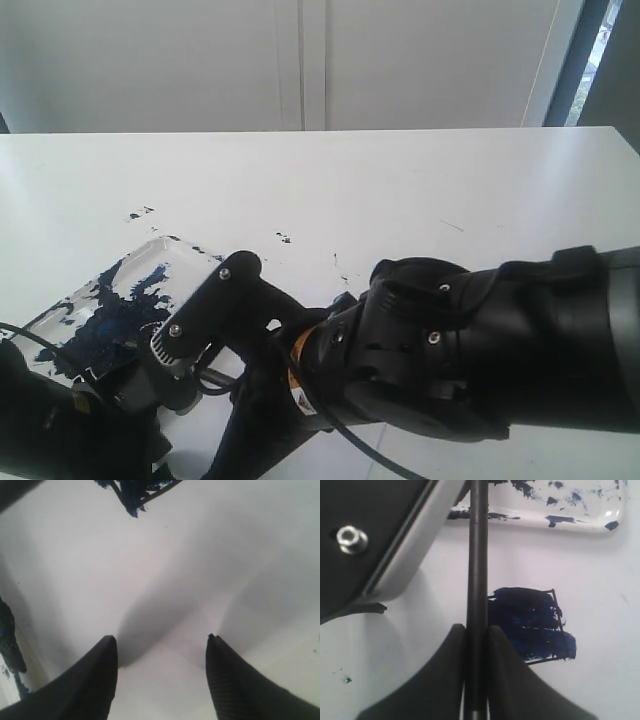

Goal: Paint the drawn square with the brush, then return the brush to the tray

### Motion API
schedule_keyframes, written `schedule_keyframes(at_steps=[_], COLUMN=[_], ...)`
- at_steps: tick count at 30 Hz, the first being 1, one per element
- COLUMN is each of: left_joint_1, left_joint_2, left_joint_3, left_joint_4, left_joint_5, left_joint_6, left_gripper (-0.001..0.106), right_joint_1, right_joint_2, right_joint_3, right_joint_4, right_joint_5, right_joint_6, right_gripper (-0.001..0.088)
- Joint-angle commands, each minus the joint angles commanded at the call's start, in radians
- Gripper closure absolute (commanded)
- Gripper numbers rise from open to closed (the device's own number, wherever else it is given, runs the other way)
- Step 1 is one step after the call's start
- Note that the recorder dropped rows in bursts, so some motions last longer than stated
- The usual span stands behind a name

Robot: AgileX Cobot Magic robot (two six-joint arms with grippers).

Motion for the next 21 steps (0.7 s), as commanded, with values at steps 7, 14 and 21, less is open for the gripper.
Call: schedule_keyframes(at_steps=[7,14,21], left_joint_1=[0.000,0.000,0.000], left_joint_2=[0.000,0.000,0.000], left_joint_3=[0.000,0.000,0.000], left_joint_4=[-0.004,-0.004,-0.009], left_joint_5=[0.000,0.002,0.002], left_joint_6=[0.000,0.000,0.000], left_gripper=[0.047,0.047,0.047], right_joint_1=[0.000,-0.002,-0.002], right_joint_2=[0.051,0.114,0.148], right_joint_3=[-0.032,-0.077,-0.083], right_joint_4=[0.018,0.018,0.017], right_joint_5=[-0.056,-0.048,-0.041], right_joint_6=[0.000,0.000,0.000], right_gripper=[0.0868,0.0868,0.0868])
